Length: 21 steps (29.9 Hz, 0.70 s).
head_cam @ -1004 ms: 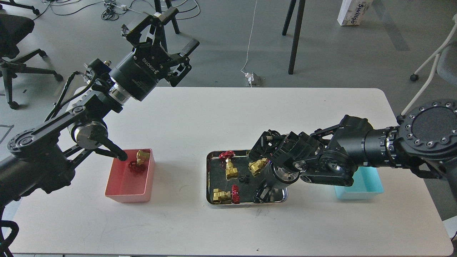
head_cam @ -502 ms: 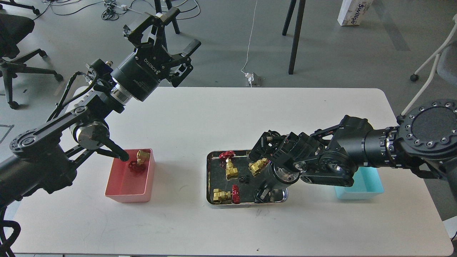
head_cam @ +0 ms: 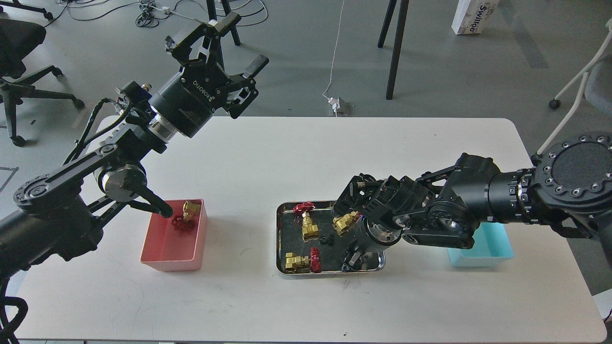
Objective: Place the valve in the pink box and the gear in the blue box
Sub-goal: 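Grasp the small dark gear in the tray with the right gripper, then lift the gear and carry it over the blue box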
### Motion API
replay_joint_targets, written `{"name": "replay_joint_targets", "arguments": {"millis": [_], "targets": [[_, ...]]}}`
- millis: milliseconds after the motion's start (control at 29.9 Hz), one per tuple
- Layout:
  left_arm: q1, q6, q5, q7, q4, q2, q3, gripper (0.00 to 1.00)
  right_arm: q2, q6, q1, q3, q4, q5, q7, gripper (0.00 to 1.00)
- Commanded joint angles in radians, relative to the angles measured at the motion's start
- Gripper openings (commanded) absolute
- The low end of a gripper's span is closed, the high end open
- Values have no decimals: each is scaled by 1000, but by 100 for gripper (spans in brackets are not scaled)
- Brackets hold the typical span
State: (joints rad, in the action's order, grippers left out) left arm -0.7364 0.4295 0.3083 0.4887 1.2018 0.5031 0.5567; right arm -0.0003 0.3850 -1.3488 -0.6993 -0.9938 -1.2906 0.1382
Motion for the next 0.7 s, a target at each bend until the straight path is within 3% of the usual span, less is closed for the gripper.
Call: {"name": "replay_joint_targets", "arguments": {"millis": [0,670], "targets": [[2,0,-1,0,1,-2,0,82,0,0,0,0,-2,0,0,10],[3,0,0,0,1,-17,0,82,0,0,-70,44,-55,11,8,8]]}}
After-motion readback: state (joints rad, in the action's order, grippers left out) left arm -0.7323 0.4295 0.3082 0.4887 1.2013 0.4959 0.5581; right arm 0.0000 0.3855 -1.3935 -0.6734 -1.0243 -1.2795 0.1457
